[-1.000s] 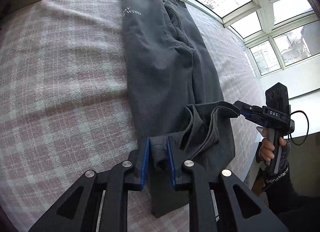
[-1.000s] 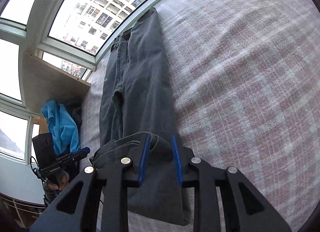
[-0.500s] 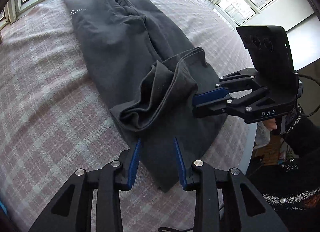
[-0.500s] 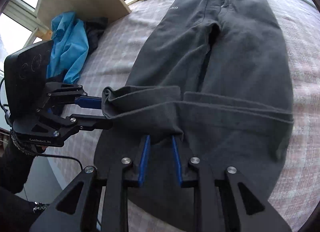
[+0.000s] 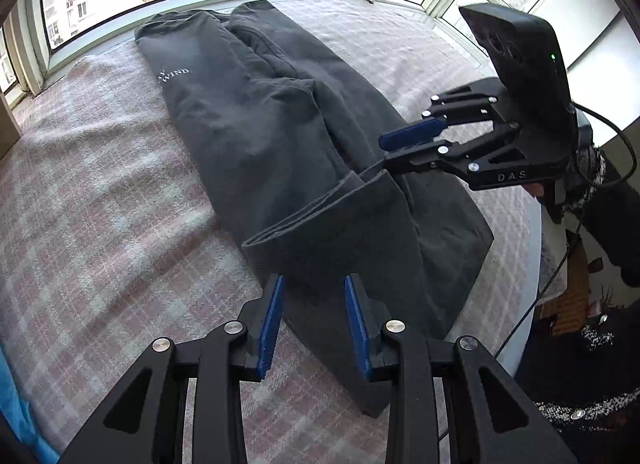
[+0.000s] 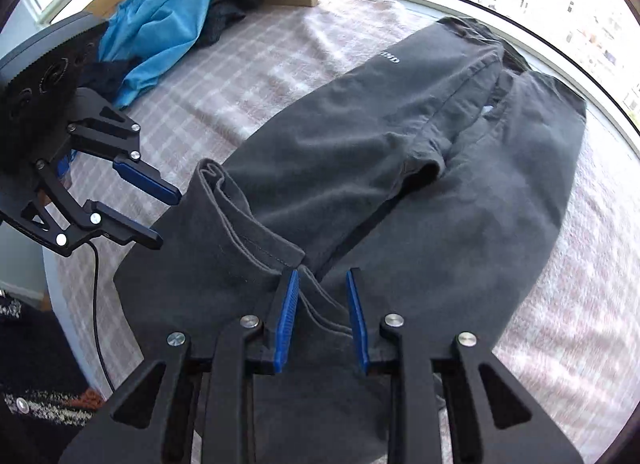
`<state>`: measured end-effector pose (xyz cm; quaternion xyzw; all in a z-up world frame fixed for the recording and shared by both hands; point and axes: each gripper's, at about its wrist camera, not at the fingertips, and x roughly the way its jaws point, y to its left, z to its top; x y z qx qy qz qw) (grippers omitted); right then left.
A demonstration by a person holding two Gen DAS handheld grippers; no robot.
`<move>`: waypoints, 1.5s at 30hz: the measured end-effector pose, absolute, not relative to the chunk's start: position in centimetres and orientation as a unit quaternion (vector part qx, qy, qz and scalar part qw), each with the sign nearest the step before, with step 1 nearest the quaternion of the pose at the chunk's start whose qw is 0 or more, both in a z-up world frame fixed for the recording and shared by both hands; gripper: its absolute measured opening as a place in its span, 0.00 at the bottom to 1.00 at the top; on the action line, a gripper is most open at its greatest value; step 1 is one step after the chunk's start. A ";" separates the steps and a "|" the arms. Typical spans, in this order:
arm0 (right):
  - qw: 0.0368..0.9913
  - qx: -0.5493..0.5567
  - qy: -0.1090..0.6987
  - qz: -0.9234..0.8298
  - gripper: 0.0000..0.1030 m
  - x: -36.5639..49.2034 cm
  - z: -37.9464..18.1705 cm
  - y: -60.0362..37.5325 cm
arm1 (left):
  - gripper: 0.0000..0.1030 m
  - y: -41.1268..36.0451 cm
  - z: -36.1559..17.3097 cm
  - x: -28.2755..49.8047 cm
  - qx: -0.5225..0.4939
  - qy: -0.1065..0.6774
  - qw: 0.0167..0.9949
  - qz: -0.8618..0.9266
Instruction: Fold clothes
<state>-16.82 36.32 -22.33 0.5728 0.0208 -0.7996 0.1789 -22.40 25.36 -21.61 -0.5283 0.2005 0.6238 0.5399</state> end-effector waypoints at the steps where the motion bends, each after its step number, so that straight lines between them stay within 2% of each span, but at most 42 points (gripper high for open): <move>1: 0.203 0.571 0.036 -0.794 0.24 -17.1 -22.1 35.8 | 0.28 25.7 -22.0 -22.0 -0.531 0.205 0.542 0.618; 6: 0.272 0.579 0.125 -0.758 0.25 -18.4 -22.8 33.6 | 0.28 26.7 -23.3 -21.9 -0.544 0.210 0.539 0.607; 10: 0.299 0.614 0.107 -0.723 0.25 -19.5 -24.4 33.9 | 0.28 26.9 -23.6 -22.2 -0.550 0.208 0.536 0.606; 13: 0.320 0.627 0.092 -0.704 0.08 -18.9 -23.9 34.2 | 0.28 27.0 -23.4 -22.3 -0.549 0.209 0.534 0.608; 17: 0.327 0.610 0.084 -0.717 0.07 -17.3 -20.5 35.5 | 0.28 26.8 -22.8 -22.4 -0.541 0.212 0.524 0.623; 19: 0.287 0.606 0.066 -0.739 0.12 -17.8 -20.0 37.0 | 0.29 26.7 -22.5 -22.4 -0.534 0.212 0.521 0.631; 20: 0.266 0.607 0.054 -0.747 0.22 -18.0 -19.9 37.8 | 0.30 26.9 -22.6 -22.6 -0.532 0.216 0.519 0.633; 22: 0.228 0.609 0.038 -0.759 0.31 -18.2 -19.8 39.3 | 0.30 27.2 -23.3 -23.0 -0.536 0.227 0.504 0.638; 28: 0.231 0.625 0.052 -0.744 0.31 -15.6 -20.6 41.4 | 0.30 26.7 -22.1 -22.8 -0.519 0.240 0.502 0.649; 35: 0.186 0.633 -0.010 -0.752 0.34 -12.3 -22.2 44.7 | 0.30 25.7 -21.5 -23.7 -0.489 0.274 0.502 0.659; 39: 0.171 0.621 -0.045 -0.764 0.35 -11.8 -22.2 46.1 | 0.35 26.8 -21.9 -23.4 -0.454 0.336 0.512 0.647; 45: 0.142 0.594 -0.083 -0.787 0.35 -10.1 -20.5 48.2 | 0.35 26.9 -21.7 -23.1 -0.452 0.348 0.529 0.628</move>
